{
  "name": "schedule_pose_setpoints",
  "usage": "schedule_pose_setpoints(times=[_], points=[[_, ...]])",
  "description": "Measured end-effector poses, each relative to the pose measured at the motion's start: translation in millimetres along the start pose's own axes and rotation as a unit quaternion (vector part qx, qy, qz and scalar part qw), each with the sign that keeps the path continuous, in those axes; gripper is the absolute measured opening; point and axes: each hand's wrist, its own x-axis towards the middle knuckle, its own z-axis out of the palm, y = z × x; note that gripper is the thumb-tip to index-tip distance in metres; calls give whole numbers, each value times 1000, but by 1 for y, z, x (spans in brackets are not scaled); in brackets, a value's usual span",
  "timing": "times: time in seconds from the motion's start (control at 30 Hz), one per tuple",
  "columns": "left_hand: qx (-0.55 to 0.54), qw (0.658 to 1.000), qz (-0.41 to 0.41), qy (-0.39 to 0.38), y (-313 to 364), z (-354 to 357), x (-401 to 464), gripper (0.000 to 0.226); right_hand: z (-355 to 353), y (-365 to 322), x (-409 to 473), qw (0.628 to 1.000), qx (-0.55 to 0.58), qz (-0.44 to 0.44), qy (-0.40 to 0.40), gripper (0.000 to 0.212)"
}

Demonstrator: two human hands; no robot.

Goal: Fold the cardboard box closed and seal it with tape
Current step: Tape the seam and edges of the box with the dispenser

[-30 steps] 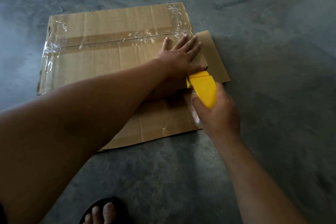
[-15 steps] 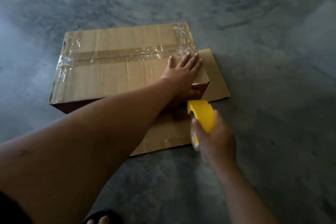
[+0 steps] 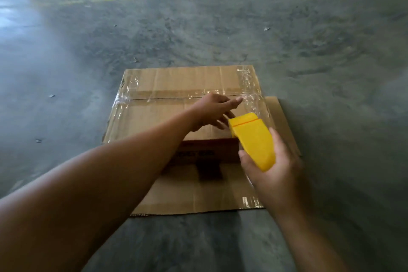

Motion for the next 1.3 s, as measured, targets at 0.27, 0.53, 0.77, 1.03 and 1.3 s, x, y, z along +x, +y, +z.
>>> schedule_pose_setpoints(times=[0.27, 0.53, 0.77, 1.03, 1.3], points=[[-253, 944, -200, -75, -35, -60, -74, 37, 38, -52, -8, 994, 34, -78, -71, 81], [-319, 915, -235, -78, -72, -92, -104, 38, 59, -65, -24, 984, 56, -89, -145, 85], [-291, 925, -232, -75, -81, -116, -96, 38, 69, -74, -3, 979, 69, -110, -160, 85], [-206, 963, -170, -29, -65, -159, -91, 18, 79, -101, 15, 973, 94, -147, -154, 82], [59, 991, -119, 9, -67, -210, -68, 25, 117, -137, 15, 978, 109, -99, -149, 85]])
